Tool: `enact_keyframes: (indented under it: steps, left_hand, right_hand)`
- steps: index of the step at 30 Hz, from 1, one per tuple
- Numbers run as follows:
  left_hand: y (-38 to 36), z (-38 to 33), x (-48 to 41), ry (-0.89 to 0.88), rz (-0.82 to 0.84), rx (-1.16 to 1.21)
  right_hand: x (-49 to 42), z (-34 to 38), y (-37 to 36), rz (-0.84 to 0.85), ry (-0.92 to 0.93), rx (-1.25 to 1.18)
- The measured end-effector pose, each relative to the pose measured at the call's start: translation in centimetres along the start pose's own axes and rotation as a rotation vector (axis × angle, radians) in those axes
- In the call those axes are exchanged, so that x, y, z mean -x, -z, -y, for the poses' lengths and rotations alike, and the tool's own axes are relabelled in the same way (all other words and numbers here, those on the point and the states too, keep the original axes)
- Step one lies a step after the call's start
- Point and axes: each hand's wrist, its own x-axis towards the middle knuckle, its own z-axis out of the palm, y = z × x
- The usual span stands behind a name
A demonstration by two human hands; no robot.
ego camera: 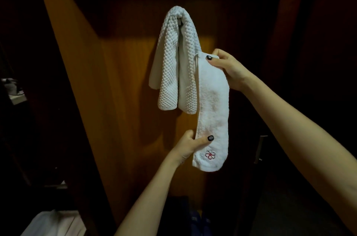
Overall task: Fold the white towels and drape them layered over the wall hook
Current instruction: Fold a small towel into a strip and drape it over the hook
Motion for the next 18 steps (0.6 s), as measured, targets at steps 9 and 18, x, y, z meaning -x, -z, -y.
enact_keyframes:
  steps: [9,18]
  left_hand:
    - [2.9,1.7,1.4,-0.01,-0.051,-0.117]
    - [10.2,-3.6,2.3,-0.109,-0.009,-0.287]
  right_hand:
    - [0.9,-1.1,2.3,-0.198,-0.001,0.215]
    - [1.7,-1.4,4.7,-0.34,0.12,0.503]
